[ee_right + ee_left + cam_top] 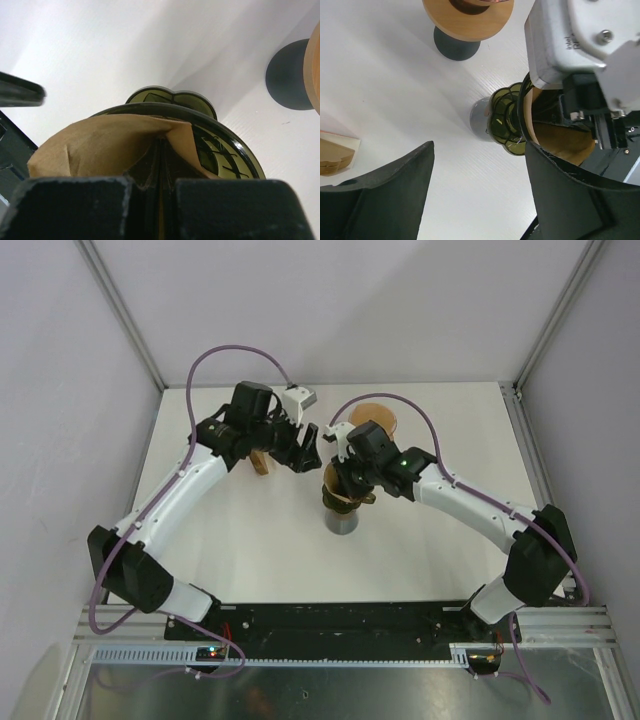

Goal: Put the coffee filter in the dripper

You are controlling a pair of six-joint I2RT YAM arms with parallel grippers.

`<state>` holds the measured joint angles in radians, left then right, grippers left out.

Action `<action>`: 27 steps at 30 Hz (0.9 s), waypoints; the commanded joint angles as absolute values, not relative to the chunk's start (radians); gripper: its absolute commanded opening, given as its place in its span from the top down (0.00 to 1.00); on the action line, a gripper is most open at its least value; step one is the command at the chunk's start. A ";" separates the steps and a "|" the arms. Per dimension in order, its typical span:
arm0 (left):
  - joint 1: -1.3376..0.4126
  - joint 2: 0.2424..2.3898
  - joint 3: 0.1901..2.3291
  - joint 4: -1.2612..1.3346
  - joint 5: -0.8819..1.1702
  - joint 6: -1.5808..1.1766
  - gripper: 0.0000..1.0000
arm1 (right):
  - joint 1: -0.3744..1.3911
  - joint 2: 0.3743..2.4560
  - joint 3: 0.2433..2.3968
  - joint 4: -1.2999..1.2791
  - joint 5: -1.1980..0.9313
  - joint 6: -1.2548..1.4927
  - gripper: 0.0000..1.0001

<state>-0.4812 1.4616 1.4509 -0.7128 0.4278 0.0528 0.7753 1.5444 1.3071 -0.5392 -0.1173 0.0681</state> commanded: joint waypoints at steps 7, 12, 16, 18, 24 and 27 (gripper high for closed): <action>-0.474 1.447 1.458 -0.696 0.504 0.034 0.24 | 0.796 1.566 1.343 -0.561 -0.096 0.063 1.00; -0.474 1.462 1.464 -0.696 0.543 0.016 0.25 | 0.804 1.592 1.380 -0.571 -0.095 0.057 1.00; -0.474 1.481 1.444 -0.695 0.568 -0.006 0.28 | 0.811 1.616 1.403 -0.581 -0.093 0.054 1.00; -0.474 1.492 1.434 -0.694 0.562 -0.021 0.31 | 0.813 1.625 1.412 -0.585 -0.091 0.053 1.00; -0.474 1.499 1.421 -0.679 0.541 -0.036 0.42 | 0.819 1.635 1.422 -0.592 -0.087 0.050 1.00; -0.474 1.504 1.413 -0.673 0.538 -0.042 0.51 | 0.819 1.634 1.422 -0.595 -0.086 0.049 1.00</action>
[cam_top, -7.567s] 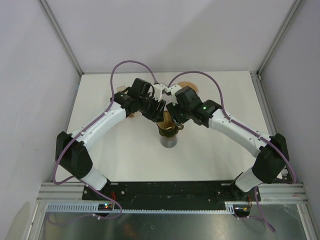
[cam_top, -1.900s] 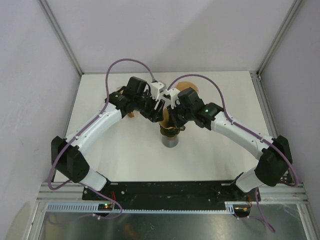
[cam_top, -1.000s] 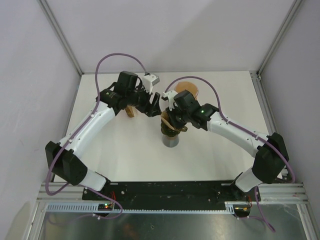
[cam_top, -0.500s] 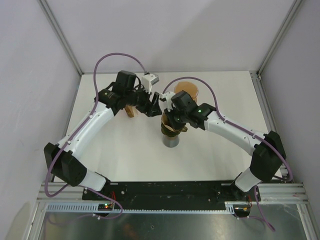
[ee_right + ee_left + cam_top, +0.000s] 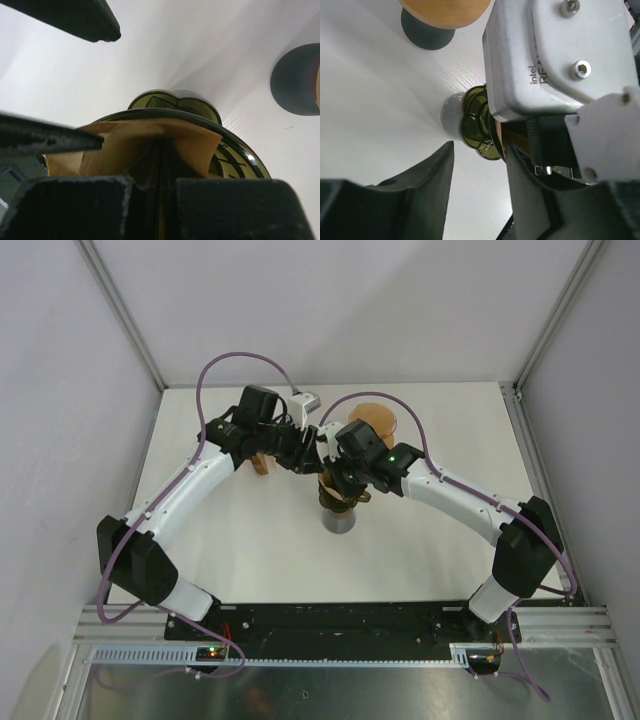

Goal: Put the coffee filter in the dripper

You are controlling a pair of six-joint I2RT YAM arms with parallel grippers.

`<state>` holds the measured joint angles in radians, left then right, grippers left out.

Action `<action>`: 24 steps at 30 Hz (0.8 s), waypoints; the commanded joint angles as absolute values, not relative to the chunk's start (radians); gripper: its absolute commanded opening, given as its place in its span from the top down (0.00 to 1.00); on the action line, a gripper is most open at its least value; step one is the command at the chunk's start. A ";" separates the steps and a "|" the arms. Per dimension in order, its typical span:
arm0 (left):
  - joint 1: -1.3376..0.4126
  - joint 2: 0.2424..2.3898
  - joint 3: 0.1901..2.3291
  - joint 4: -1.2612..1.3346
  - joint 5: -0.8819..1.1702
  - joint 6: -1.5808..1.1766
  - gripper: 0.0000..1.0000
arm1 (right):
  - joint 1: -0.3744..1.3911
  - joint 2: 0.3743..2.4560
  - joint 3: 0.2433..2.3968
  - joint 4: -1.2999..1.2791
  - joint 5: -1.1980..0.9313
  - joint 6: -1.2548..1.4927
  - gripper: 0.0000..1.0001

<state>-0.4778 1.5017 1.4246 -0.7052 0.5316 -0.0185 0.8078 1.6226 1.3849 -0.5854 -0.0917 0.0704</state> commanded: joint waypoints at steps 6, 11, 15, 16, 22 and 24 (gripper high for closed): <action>-0.474 1.507 1.392 -0.669 0.552 -0.044 0.60 | 0.819 1.627 1.423 -0.592 -0.087 0.049 1.00; -0.474 1.497 1.381 -0.668 0.547 -0.038 0.63 | 0.819 1.607 1.431 -0.582 -0.085 0.048 1.00; -0.474 1.483 1.381 -0.667 0.538 -0.031 0.66 | 0.819 1.571 1.440 -0.557 -0.076 0.046 1.00; -0.474 1.481 1.381 -0.667 0.536 -0.029 0.66 | 0.818 1.560 1.442 -0.549 -0.074 0.044 1.00; -0.474 1.474 1.379 -0.668 0.531 -0.024 0.69 | 0.819 1.523 1.445 -0.497 -0.063 0.037 1.00; -0.474 1.471 1.379 -0.668 0.529 -0.020 0.69 | 0.819 1.520 1.449 -0.495 -0.058 0.035 1.00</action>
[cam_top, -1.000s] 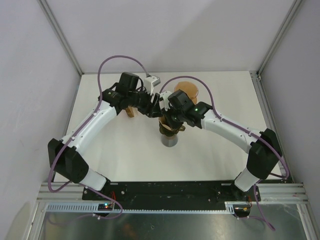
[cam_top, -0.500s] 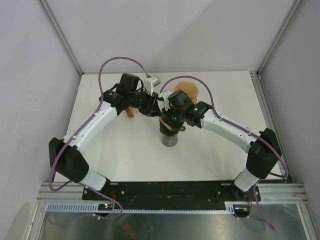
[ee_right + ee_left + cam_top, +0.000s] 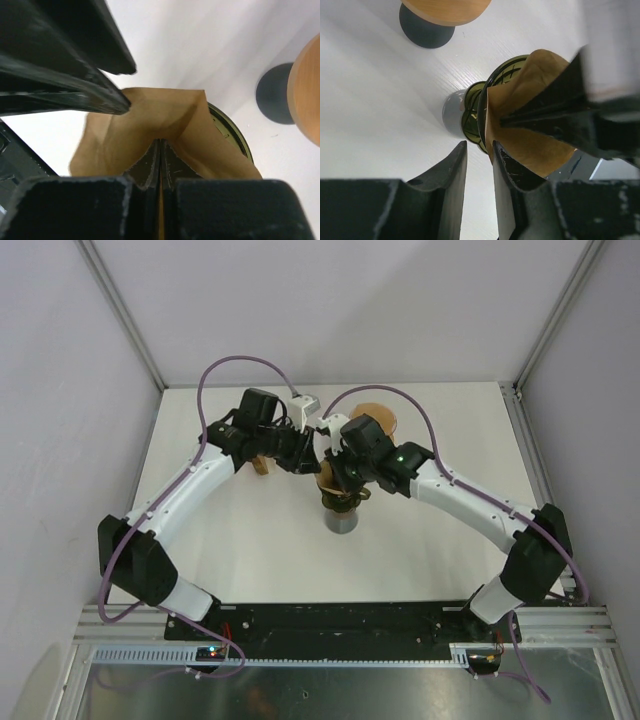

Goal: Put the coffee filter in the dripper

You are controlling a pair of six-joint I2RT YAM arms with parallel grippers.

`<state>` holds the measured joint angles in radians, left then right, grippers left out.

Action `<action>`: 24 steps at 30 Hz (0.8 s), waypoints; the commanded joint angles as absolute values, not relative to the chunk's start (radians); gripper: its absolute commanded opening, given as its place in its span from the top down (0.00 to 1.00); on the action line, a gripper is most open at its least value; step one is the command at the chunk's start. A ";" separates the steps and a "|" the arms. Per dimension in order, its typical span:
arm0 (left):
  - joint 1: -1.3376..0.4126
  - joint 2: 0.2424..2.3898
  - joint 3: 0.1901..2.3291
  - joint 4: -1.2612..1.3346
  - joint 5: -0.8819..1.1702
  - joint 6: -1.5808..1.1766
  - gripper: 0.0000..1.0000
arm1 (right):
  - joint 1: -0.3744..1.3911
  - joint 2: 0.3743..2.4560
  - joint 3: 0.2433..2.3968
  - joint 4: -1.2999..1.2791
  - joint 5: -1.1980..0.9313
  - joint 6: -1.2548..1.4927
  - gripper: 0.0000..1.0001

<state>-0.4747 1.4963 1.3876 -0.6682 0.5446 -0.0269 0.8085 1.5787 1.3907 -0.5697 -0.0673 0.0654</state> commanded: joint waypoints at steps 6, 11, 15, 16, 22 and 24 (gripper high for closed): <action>-0.473 1.463 1.388 -0.669 0.523 -0.014 0.69 | 0.817 1.512 1.451 -0.503 -0.045 0.030 1.00; -0.474 1.462 1.388 -0.668 0.516 -0.012 0.69 | 0.814 1.489 1.451 -0.509 -0.024 0.026 1.00; -0.474 1.458 1.390 -0.669 0.513 -0.011 0.68 | 0.809 1.455 1.452 -0.522 -0.003 0.024 1.00; -0.474 1.458 1.391 -0.669 0.513 -0.011 0.68 | 0.806 1.449 1.451 -0.526 -0.001 0.025 1.00; -0.474 1.456 1.396 -0.669 0.512 -0.011 0.68 | 0.788 1.410 1.445 -0.548 0.047 0.022 1.00; -0.474 1.455 1.397 -0.668 0.512 -0.012 0.68 | 0.781 1.391 1.441 -0.551 0.057 0.022 1.00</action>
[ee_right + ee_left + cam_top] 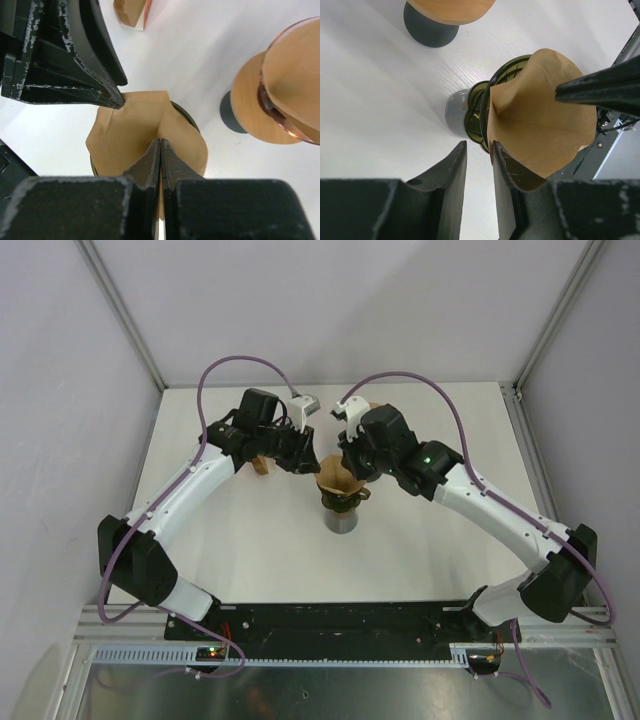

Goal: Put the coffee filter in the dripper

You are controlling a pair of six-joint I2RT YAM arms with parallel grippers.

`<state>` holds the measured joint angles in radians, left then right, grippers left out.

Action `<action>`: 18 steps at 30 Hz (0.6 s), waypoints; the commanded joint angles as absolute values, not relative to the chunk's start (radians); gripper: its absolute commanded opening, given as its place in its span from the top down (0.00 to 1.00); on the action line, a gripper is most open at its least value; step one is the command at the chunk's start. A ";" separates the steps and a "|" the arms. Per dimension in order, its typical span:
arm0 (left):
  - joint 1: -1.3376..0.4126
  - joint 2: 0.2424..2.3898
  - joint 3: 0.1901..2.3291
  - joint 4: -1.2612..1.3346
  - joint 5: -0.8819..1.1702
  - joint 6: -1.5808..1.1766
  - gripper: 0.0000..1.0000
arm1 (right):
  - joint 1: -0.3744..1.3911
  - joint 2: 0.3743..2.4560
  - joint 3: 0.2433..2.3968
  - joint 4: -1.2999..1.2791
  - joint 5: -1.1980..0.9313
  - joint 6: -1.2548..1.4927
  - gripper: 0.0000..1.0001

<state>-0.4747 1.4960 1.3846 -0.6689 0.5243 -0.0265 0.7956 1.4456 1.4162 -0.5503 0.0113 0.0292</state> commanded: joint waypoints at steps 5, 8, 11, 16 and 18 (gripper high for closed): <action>-0.474 1.452 1.406 -0.668 0.508 -0.011 0.65 | 0.757 1.354 1.424 -0.556 0.068 0.024 1.00; -0.474 1.447 1.415 -0.668 0.505 -0.011 0.61 | 0.750 1.340 1.417 -0.563 0.073 0.024 1.00; -0.474 1.445 1.424 -0.668 0.495 -0.011 0.56 | 0.745 1.332 1.412 -0.568 0.078 0.024 1.00; -0.474 1.439 1.431 -0.667 0.494 -0.011 0.49 | 0.738 1.322 1.409 -0.574 0.077 0.022 1.00; -0.474 1.437 1.437 -0.668 0.492 -0.012 0.47 | 0.737 1.322 1.408 -0.576 0.077 0.021 1.00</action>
